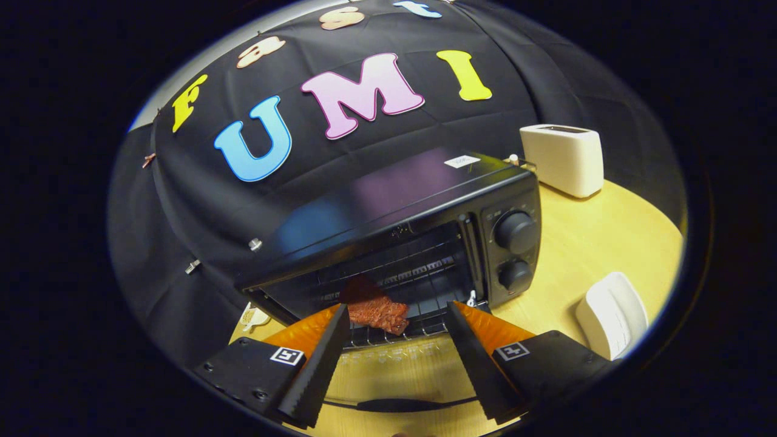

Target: Open the toaster oven, put the food inside, and close the toaster oven door.

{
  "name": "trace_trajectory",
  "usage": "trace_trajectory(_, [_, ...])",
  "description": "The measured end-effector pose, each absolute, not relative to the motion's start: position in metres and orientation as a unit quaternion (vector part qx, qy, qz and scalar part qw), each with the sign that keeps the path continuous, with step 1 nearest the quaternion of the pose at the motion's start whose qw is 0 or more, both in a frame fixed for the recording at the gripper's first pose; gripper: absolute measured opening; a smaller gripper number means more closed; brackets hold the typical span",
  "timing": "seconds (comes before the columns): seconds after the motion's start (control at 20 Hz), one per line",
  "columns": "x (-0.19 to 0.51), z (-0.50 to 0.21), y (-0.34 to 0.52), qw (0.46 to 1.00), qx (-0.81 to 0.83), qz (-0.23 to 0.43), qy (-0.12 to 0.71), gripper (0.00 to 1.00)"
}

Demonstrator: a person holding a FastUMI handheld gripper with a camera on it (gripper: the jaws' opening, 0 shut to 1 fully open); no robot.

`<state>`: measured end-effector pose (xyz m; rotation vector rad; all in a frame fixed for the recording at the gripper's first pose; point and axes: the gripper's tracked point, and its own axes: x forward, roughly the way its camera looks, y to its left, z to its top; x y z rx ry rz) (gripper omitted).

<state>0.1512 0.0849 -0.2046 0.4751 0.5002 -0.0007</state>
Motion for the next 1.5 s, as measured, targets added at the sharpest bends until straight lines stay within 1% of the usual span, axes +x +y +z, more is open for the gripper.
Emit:
trace_trajectory(0.1, [0.133,-0.201,0.080,0.946,0.194,0.000,0.261,0.98])
trace_trajectory(0.3, [0.090,-0.202,0.085,0.946,0.121,0.023,0.301,0.98])
trace_trajectory(0.6, [0.034,-0.227,0.109,0.924,0.085,0.062,0.368,0.99])
trace_trajectory(0.75, [0.018,-0.252,0.120,0.906,0.085,0.061,0.410,0.99])
trace_trajectory(1.05, [0.014,-0.306,0.131,0.880,0.064,0.047,0.468,0.99])
trace_trajectory(1.25, [0.028,-0.323,0.138,0.877,0.066,0.030,0.474,0.99])
trace_trajectory(1.35, [0.041,-0.323,0.139,0.884,0.065,0.021,0.463,0.99])
trace_trajectory(1.5, [0.042,-0.322,0.140,0.882,0.049,0.016,0.468,0.99])
